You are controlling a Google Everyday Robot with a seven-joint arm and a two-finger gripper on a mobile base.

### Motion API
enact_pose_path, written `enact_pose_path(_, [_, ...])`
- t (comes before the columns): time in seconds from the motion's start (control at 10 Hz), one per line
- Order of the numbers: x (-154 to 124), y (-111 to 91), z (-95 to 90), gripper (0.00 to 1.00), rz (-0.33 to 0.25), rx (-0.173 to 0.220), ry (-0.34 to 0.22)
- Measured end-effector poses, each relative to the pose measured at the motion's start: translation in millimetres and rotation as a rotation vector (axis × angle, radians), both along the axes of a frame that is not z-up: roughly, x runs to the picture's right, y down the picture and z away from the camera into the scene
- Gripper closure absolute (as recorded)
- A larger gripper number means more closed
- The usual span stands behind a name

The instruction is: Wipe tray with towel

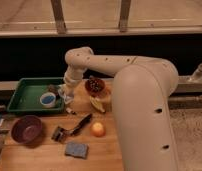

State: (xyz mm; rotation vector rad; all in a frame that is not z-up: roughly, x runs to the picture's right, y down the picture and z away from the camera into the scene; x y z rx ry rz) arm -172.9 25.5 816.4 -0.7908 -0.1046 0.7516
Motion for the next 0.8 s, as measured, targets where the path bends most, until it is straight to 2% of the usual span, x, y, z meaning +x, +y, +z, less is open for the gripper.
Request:
enact_pose_path(0.2, [0.9, 24.1, 9.4, 1.0, -0.026, -0.049, 0.001])
enact_pose_path(0.4, [-6.2, 38.6, 8.3, 1.0, -0.05, -0.077, -0.014])
enact_pose_path(0.8, [-33.4, 62.4, -1.7, 1.0, -0.122, -0.106, -0.071])
